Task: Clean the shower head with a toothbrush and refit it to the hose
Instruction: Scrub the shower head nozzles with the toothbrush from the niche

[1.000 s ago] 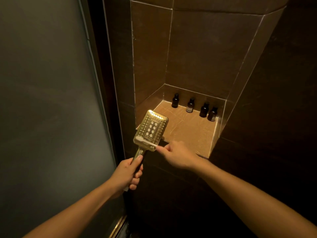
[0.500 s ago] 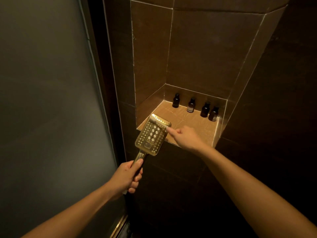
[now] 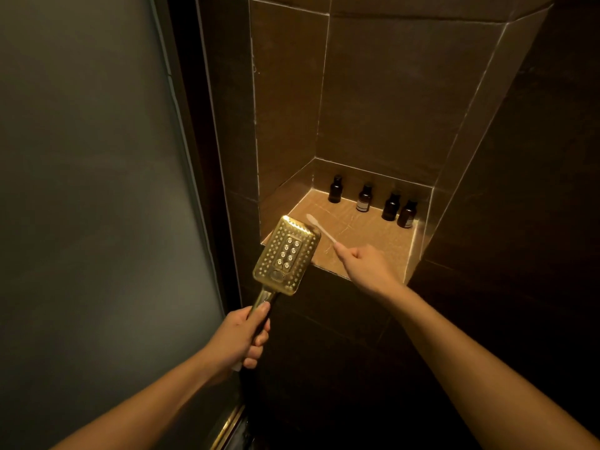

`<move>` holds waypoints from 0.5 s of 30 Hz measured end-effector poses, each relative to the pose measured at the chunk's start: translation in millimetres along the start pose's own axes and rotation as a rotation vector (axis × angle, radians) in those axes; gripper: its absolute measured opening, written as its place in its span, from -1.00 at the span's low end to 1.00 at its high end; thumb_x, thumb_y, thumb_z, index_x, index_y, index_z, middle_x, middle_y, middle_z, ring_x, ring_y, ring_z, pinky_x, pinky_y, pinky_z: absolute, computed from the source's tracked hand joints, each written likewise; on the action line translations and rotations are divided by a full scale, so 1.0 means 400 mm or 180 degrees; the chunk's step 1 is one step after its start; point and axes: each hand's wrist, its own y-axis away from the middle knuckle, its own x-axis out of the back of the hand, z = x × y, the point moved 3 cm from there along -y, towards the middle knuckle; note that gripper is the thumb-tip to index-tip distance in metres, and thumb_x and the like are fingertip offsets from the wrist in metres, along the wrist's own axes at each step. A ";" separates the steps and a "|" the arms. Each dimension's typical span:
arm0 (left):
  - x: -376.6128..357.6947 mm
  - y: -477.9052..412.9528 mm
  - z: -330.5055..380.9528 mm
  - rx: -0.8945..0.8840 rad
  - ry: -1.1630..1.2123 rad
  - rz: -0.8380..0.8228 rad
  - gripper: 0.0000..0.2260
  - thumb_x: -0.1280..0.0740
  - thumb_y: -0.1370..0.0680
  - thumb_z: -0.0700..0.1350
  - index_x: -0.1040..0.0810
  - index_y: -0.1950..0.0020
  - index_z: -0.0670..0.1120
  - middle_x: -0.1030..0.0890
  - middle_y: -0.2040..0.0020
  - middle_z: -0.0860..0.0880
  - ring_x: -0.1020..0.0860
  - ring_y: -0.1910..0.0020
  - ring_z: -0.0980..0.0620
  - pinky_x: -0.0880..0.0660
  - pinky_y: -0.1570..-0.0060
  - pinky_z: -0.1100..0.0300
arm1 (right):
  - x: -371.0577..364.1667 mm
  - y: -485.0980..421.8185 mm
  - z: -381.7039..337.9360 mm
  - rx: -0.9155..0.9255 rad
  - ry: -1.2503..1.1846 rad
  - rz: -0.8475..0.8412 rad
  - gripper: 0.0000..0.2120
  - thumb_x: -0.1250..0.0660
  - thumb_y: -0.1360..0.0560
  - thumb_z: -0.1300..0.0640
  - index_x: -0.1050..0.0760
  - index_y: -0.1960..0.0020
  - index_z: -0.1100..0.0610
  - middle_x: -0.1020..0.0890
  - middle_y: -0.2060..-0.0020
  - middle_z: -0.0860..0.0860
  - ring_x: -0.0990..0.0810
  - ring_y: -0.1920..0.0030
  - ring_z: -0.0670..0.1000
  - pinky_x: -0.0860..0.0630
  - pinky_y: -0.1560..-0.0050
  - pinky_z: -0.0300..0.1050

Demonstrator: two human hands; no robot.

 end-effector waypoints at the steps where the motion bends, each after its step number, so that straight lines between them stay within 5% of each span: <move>1: -0.005 -0.001 0.007 -0.0013 0.0006 -0.0011 -0.58 -0.39 -0.35 0.38 -0.53 0.24 0.02 -0.40 0.41 0.00 -0.26 0.57 0.11 -0.26 0.60 0.30 | -0.036 0.012 -0.017 0.0143 -0.0026 -0.0152 -0.54 -0.17 -0.61 -0.16 -0.49 0.36 0.06 -0.42 0.61 -0.14 -0.34 0.58 -0.15 -0.29 0.57 -0.33; 3: -0.011 -0.005 0.017 -0.0071 0.0059 -0.0032 -0.57 -0.41 -0.33 0.39 -0.54 0.24 0.02 -0.40 0.41 0.00 -0.27 0.57 0.12 -0.26 0.60 0.31 | -0.091 0.027 -0.028 0.0297 0.0163 -0.0432 -0.53 -0.17 -0.60 -0.18 -0.49 0.35 0.07 -0.43 0.60 -0.13 -0.33 0.59 -0.15 -0.26 0.59 -0.32; 8: 0.002 -0.010 0.007 0.0023 0.0160 0.0053 -0.57 -0.43 -0.33 0.38 -0.55 0.24 0.02 -0.41 0.41 0.00 -0.27 0.58 0.12 -0.26 0.61 0.30 | -0.023 0.000 -0.016 -0.0029 -0.0143 0.0254 -0.54 -0.16 -0.61 -0.17 -0.50 0.32 0.10 -0.44 0.54 -0.09 -0.34 0.57 -0.12 -0.28 0.53 -0.26; 12: 0.007 -0.021 0.010 0.0069 0.0253 0.0122 -0.57 -0.43 -0.35 0.37 -0.56 0.24 0.00 -0.40 0.41 0.00 -0.27 0.58 0.12 -0.25 0.61 0.29 | -0.098 0.060 -0.008 0.0380 0.0557 -0.0549 -0.50 -0.15 -0.55 -0.28 -0.53 0.31 0.07 -0.47 0.56 -0.11 -0.38 0.57 -0.15 -0.32 0.57 -0.30; 15: 0.008 -0.019 0.019 0.0070 0.0293 0.0105 -0.59 -0.44 -0.35 0.35 -0.57 0.25 0.00 -0.41 0.41 0.00 -0.27 0.57 0.12 -0.26 0.61 0.30 | -0.012 0.008 0.009 -0.0031 0.0248 0.0264 -0.54 -0.17 -0.60 -0.18 -0.55 0.29 0.10 -0.50 0.53 -0.08 -0.42 0.54 -0.11 -0.38 0.50 -0.23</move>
